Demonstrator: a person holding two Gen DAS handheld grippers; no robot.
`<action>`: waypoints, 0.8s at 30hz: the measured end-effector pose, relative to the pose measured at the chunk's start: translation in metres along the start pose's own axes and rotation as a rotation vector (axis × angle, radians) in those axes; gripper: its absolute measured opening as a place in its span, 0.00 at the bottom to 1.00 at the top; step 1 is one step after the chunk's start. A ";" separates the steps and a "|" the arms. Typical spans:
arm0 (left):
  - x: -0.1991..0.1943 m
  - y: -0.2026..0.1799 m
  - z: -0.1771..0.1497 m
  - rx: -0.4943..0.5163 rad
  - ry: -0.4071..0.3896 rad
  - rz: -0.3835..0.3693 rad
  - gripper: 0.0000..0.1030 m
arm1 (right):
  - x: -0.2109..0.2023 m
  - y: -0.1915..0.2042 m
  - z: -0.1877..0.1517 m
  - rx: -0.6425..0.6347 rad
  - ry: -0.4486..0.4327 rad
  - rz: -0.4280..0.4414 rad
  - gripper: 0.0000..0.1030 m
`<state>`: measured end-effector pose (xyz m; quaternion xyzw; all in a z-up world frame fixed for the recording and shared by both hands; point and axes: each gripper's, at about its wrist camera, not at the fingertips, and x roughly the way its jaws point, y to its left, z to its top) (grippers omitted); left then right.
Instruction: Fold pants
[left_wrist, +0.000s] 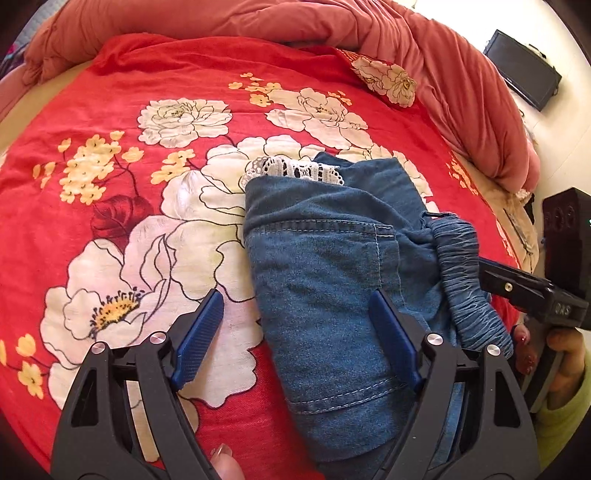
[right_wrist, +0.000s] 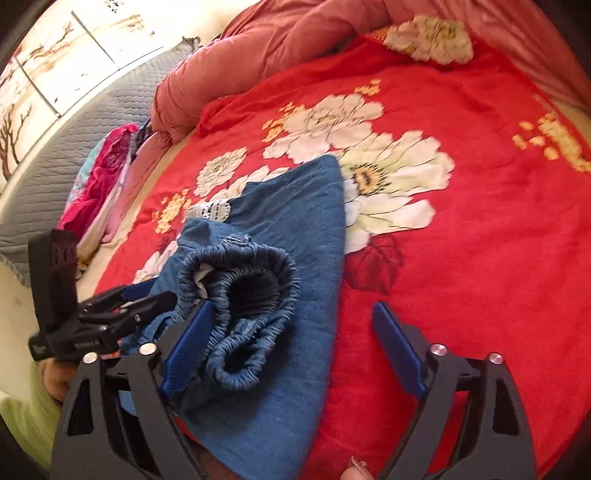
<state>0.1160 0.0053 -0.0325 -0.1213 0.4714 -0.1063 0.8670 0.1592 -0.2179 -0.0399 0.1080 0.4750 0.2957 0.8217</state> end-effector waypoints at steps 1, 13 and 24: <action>0.000 0.000 -0.001 -0.009 -0.001 -0.005 0.72 | 0.003 -0.001 0.003 0.006 0.012 0.013 0.77; 0.012 -0.019 -0.007 -0.017 0.007 -0.045 0.63 | 0.022 -0.002 0.006 0.005 0.079 0.104 0.56; -0.011 -0.027 0.000 0.007 -0.068 -0.069 0.35 | -0.004 0.032 0.000 -0.129 -0.059 0.108 0.31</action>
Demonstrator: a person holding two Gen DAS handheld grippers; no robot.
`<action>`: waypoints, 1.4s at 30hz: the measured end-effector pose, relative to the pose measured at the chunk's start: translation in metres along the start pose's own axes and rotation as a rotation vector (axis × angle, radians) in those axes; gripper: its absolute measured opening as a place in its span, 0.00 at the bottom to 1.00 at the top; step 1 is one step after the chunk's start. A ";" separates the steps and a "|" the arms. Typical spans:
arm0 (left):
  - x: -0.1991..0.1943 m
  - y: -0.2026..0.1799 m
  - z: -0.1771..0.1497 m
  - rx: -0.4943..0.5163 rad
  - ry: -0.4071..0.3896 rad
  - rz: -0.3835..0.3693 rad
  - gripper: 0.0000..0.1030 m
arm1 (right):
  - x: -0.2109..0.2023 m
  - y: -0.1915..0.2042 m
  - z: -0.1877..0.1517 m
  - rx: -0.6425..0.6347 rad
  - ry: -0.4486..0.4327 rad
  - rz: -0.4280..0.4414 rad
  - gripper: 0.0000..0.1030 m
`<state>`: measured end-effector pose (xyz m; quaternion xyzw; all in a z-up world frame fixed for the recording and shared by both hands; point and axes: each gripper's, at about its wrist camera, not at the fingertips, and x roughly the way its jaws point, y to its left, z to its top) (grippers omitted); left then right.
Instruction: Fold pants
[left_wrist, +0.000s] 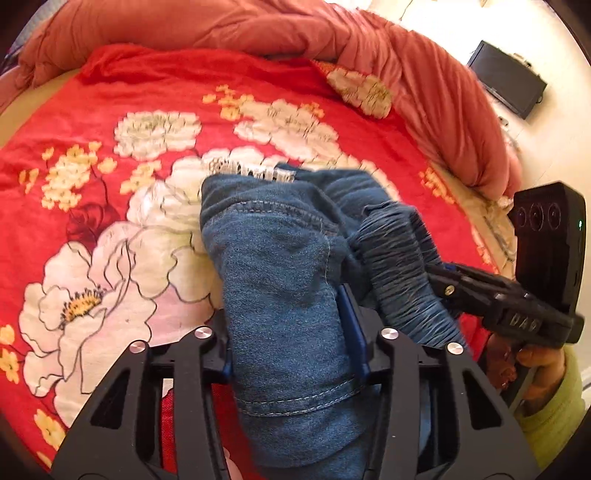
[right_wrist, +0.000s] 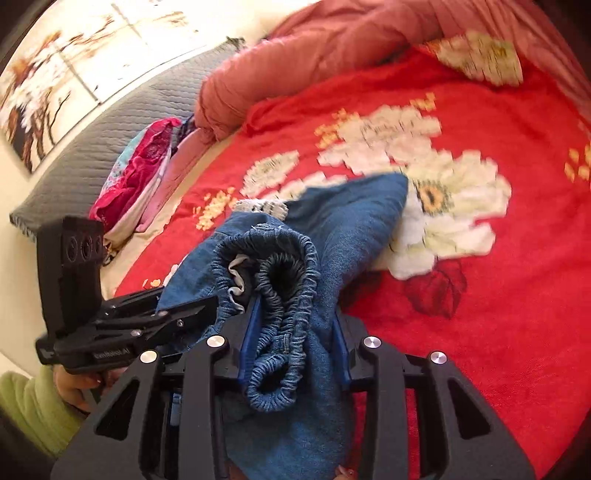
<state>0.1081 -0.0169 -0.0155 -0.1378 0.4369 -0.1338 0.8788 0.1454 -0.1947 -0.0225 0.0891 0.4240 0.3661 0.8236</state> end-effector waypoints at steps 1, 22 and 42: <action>-0.004 -0.002 0.002 0.002 -0.015 -0.005 0.35 | -0.002 0.003 0.001 -0.011 -0.009 0.000 0.31; -0.011 -0.001 0.093 0.092 -0.145 0.115 0.35 | 0.015 0.010 0.089 -0.123 -0.116 -0.045 0.31; 0.052 0.035 0.136 0.088 -0.103 0.198 0.35 | 0.086 -0.023 0.136 -0.103 -0.034 -0.140 0.31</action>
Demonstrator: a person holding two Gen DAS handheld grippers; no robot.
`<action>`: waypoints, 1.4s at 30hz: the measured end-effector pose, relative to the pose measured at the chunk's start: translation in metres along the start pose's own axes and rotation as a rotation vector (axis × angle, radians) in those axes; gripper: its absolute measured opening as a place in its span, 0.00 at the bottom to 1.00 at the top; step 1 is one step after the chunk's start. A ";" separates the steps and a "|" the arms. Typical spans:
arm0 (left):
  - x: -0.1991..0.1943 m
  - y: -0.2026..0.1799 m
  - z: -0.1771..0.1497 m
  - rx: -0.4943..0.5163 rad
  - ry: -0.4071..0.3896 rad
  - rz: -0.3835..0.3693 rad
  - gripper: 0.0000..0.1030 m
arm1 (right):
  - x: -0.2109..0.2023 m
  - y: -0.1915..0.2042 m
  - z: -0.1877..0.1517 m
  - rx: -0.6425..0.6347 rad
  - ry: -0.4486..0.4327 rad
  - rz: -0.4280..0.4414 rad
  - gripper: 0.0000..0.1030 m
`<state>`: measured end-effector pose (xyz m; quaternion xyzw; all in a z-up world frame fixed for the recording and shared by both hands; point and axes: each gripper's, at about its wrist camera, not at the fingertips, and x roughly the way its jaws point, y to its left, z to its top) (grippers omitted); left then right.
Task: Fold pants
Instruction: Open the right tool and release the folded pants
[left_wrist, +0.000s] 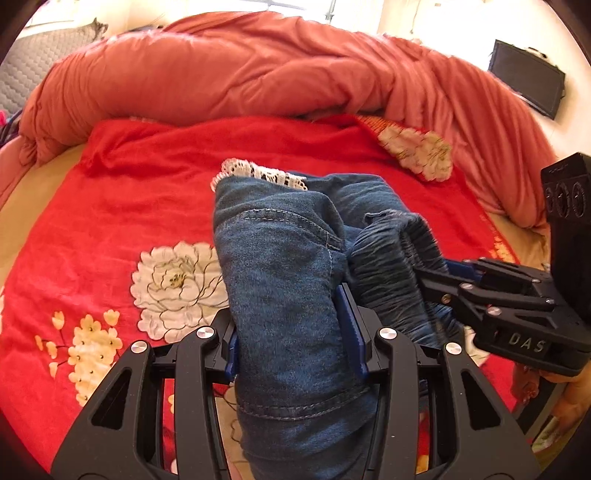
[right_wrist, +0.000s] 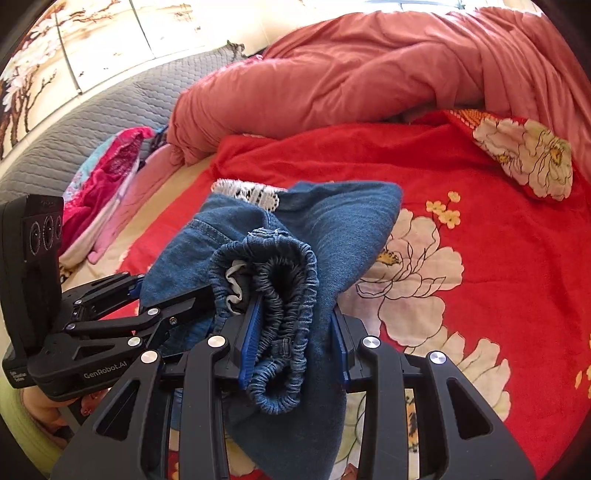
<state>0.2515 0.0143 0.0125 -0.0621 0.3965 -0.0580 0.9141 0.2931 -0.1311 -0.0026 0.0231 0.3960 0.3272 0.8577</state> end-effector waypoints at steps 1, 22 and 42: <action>0.006 0.005 -0.002 -0.014 0.015 0.006 0.35 | 0.005 -0.001 -0.001 0.006 0.011 -0.006 0.31; 0.015 0.019 -0.017 -0.040 0.078 0.032 0.62 | 0.020 -0.032 -0.019 0.113 0.070 -0.176 0.80; -0.022 0.013 -0.020 -0.009 0.005 0.038 0.87 | -0.017 -0.027 -0.016 0.158 -0.033 -0.148 0.93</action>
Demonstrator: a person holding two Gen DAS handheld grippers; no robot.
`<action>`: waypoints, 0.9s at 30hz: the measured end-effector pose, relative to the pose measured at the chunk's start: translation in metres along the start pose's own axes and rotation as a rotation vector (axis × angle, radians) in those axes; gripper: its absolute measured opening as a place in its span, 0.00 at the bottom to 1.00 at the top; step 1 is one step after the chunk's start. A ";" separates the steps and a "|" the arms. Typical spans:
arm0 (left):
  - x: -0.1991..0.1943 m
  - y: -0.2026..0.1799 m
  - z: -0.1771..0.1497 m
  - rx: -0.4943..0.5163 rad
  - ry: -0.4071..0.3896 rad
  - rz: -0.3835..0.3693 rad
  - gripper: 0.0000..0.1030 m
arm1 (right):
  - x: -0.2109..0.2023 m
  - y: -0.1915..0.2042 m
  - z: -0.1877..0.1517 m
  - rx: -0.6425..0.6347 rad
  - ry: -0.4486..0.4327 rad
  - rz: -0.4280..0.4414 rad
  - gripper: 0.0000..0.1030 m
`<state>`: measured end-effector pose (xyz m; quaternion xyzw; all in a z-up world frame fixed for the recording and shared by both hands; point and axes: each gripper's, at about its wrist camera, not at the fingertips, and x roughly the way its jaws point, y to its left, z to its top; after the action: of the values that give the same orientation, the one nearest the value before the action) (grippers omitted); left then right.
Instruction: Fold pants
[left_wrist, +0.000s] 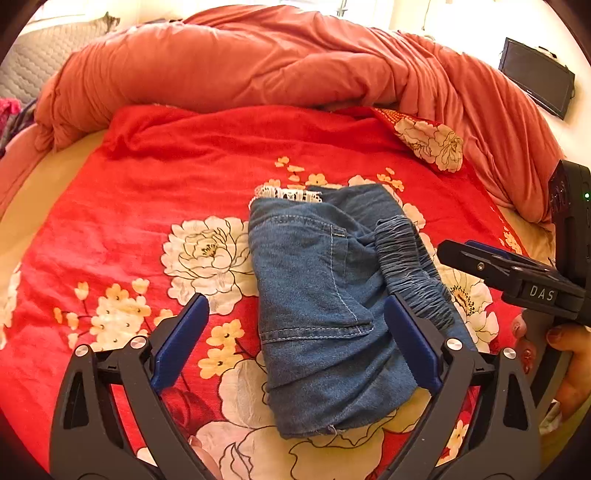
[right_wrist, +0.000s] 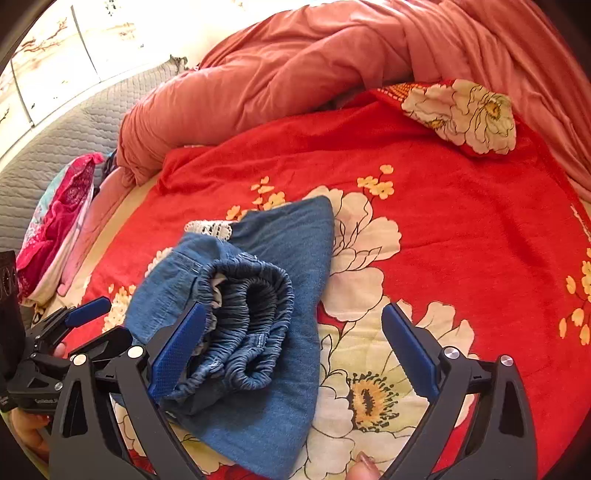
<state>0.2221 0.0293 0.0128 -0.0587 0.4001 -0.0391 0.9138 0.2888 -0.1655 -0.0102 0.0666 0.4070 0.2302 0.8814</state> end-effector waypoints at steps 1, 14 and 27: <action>-0.003 0.000 0.000 0.000 -0.007 0.001 0.88 | -0.004 0.001 0.000 -0.005 -0.013 -0.002 0.93; -0.049 -0.008 -0.007 -0.009 -0.112 0.026 0.91 | -0.058 0.026 -0.009 -0.121 -0.187 -0.063 0.95; -0.103 -0.024 -0.048 -0.006 -0.201 0.051 0.91 | -0.116 0.050 -0.045 -0.193 -0.310 -0.057 0.95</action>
<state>0.1165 0.0137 0.0593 -0.0550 0.3079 -0.0088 0.9498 0.1724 -0.1780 0.0547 0.0047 0.2438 0.2303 0.9421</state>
